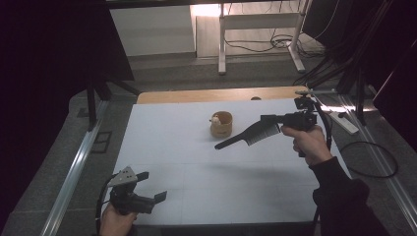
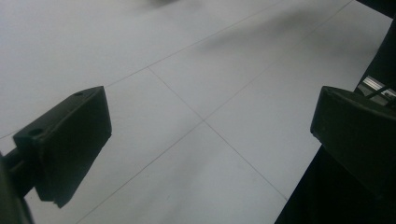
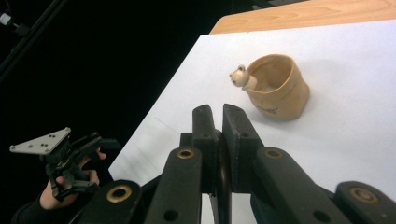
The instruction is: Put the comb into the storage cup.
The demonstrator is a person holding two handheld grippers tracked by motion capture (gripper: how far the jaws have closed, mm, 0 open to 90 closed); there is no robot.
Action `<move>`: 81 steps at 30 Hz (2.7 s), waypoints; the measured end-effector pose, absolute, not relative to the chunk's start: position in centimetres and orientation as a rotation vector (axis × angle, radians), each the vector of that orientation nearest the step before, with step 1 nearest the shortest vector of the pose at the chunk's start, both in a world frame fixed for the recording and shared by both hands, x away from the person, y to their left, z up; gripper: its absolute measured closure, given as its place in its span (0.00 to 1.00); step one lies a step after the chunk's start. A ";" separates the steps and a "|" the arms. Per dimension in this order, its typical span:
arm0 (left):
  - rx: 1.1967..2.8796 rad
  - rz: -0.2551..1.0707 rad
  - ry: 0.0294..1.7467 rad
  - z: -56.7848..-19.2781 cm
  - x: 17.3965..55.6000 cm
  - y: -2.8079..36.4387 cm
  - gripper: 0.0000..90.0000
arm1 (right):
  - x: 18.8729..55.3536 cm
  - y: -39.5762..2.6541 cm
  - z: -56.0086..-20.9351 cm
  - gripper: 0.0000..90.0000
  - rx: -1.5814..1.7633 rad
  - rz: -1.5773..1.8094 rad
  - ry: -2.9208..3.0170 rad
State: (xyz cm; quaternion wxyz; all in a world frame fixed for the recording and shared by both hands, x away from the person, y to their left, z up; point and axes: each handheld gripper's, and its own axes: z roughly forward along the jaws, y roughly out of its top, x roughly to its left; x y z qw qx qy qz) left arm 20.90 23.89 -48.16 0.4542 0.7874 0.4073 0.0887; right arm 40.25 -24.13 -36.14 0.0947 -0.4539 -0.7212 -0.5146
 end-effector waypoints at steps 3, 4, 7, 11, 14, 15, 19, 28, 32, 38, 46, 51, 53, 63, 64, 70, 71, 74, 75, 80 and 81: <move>1.942 0.221 1.012 -48.1 20.9 23.9 0.00 | 40.6 -24.4 -36.0 0.94 -1.364 -1.527 -2.125; 1.942 0.222 1.014 -48.1 20.9 23.9 0.00 | 40.7 -24.4 -35.9 0.94 -1.368 -1.527 -2.124; 1.945 0.223 1.017 -48.1 20.8 23.9 0.00 | 41.0 -24.6 -35.7 0.94 -1.381 -1.536 -2.120; 1.948 0.220 1.022 -48.1 20.8 24.0 0.00 | 41.5 -24.8 -35.4 0.94 -1.398 -1.540 -2.117; 1.945 0.216 1.031 -48.1 20.8 24.1 0.00 | 41.9 -24.9 -35.3 0.94 -1.409 -1.540 -2.115; 1.946 0.219 1.033 -48.1 20.8 24.2 0.00 | 42.0 -24.9 -35.2 0.94 -1.416 -1.543 -2.113; 1.953 0.231 1.041 -48.1 20.7 24.2 0.00 | 42.4 -25.1 -35.1 0.94 -1.432 -1.546 -2.109; 1.957 0.232 1.041 -48.1 20.6 24.3 0.00 | 43.3 -25.6 -34.5 0.94 -1.484 -1.559 -2.106; 1.973 0.229 1.037 -48.1 20.7 24.1 0.00 | 43.6 -25.8 -34.2 0.94 -1.503 -1.565 -2.113; 1.980 0.225 1.037 -48.1 20.8 24.1 0.00 | 44.3 -25.8 -33.8 0.94 -1.534 -1.573 -2.114; 1.979 0.212 1.033 -48.2 20.8 24.1 0.00 | 45.4 -25.1 -33.7 0.94 -1.568 -1.567 -2.132; 1.980 0.205 1.034 -48.2 20.9 24.1 0.00 | 46.1 -24.6 -33.8 0.94 -1.590 -1.568 -2.137; 1.979 0.201 1.033 -48.2 20.9 24.2 0.00 | 46.4 -24.4 -33.9 0.94 -1.596 -1.565 -2.139; 1.974 0.192 1.035 -48.2 21.0 24.2 0.00 | 47.4 -23.6 -34.2 0.94 -1.623 -1.561 -2.141; 1.975 0.194 1.035 -48.2 21.0 24.2 0.00 | 47.5 -23.5 -34.2 0.94 -1.624 -1.557 -2.146; 1.974 0.193 1.035 -48.2 21.0 24.2 0.00 | 47.9 -22.8 -34.2 0.94 -1.638 -1.555 -2.155; 1.974 0.193 1.035 -48.2 21.0 24.2 0.00 | 47.9 -22.7 -34.2 0.94 -1.640 -1.552 -2.160; 1.974 0.191 1.035 -48.2 21.0 24.3 0.00 | 48.1 -22.3 -34.2 0.94 -1.637 -1.547 -2.170; 1.974 0.190 1.034 -48.2 21.0 24.3 0.00 | 48.2 -22.2 -34.3 0.94 -1.637 -1.548 -2.172; 1.974 0.186 1.034 -48.2 21.0 24.3 0.00 | 48.4 -21.6 -34.4 0.94 -1.641 -1.538 -2.188; 1.973 0.186 1.034 -48.3 21.0 24.3 0.00 | 48.4 -21.5 -34.5 0.94 -1.640 -1.537 -2.193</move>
